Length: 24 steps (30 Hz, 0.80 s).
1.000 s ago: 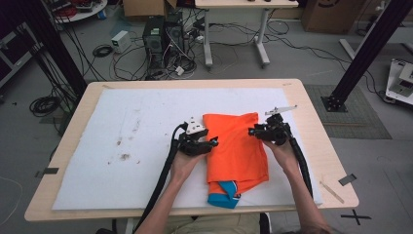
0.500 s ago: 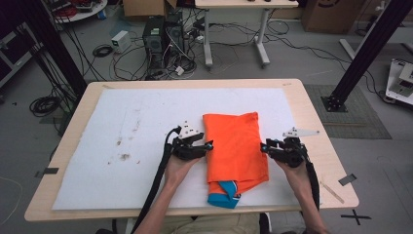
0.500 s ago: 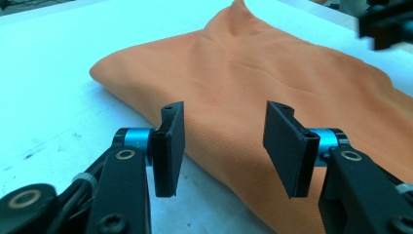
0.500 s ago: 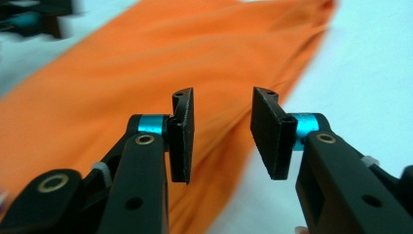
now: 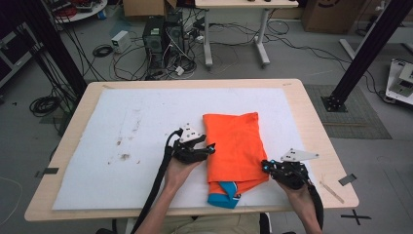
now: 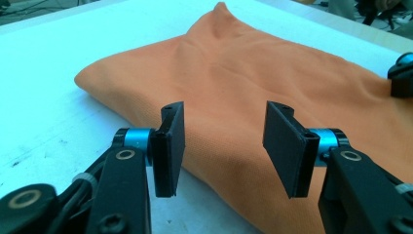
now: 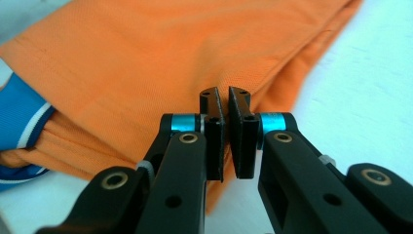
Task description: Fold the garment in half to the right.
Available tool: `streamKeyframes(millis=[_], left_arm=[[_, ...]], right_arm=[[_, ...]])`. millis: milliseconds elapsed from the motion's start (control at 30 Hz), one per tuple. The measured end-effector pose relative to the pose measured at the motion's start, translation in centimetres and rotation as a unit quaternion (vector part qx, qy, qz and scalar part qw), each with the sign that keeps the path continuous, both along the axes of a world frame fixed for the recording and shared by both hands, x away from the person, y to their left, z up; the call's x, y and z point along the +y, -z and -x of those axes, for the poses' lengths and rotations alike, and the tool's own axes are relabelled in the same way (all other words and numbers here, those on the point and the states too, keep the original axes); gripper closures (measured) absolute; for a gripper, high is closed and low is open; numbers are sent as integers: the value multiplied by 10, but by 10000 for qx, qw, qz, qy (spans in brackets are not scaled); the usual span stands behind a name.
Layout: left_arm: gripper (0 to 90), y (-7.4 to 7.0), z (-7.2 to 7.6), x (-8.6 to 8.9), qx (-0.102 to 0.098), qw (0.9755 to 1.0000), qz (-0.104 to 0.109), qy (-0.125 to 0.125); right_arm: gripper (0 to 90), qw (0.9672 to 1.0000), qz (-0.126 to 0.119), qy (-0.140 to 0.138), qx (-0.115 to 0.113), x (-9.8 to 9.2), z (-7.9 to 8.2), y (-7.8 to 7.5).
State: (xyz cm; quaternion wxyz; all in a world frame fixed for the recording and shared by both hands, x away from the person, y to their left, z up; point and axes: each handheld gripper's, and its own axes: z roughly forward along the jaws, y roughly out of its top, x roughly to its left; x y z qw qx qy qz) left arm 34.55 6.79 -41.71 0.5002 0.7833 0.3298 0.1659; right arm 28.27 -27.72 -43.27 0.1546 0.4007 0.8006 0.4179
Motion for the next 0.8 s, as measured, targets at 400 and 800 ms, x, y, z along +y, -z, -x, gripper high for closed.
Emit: streamKeyframes(millis=[400,800], left_arm=[[526,9,17,-3,9,9978,79,663],[637,28,25,-7,237,9923,-349,1167]], right_arm=[[782,10000,-54,40,-68,-2,2,-11],[803,9995,188,-122,219,20,-13,12]])
